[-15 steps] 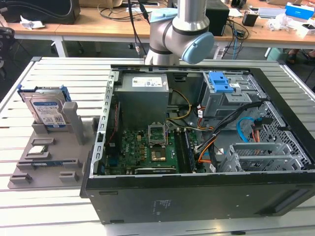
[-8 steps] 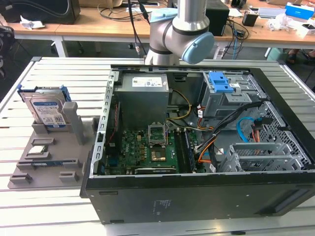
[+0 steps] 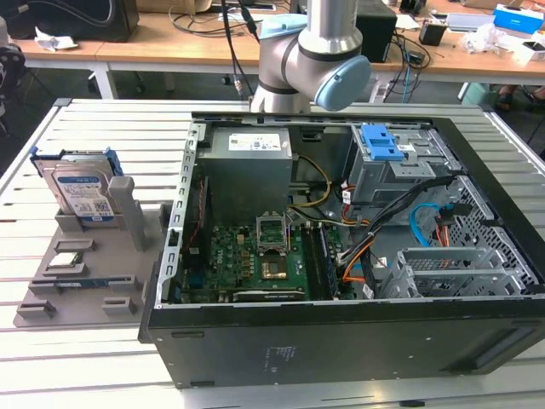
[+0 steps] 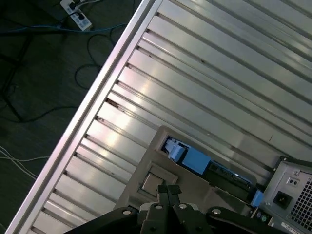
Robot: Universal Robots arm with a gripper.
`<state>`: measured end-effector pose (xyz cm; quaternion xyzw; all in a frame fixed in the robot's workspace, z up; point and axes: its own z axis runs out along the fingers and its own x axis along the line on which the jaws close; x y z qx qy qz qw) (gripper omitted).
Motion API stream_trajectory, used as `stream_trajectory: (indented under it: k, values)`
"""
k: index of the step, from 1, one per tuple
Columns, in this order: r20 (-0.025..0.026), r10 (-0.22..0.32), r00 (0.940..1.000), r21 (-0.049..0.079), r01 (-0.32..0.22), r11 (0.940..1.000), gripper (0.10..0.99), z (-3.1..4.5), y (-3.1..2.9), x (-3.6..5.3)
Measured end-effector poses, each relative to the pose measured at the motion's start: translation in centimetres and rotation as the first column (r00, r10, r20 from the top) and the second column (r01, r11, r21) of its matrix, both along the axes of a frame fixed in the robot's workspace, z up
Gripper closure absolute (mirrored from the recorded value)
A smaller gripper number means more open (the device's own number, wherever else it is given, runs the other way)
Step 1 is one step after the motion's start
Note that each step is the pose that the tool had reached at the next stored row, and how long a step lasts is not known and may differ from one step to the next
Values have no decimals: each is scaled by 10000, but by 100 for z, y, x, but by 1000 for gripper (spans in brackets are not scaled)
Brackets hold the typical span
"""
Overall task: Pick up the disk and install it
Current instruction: 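Pick up the disk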
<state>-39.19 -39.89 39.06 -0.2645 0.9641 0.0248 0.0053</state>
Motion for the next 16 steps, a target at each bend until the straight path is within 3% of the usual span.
stream_trajectory:
  k: [5, 16]
  values:
    - [0, 813, 9967, 0, -813, 9967, 980, 0, 0, 0]
    - [0, 2225, 9749, 1, -2225, 9749, 980, 0, 0, 0]
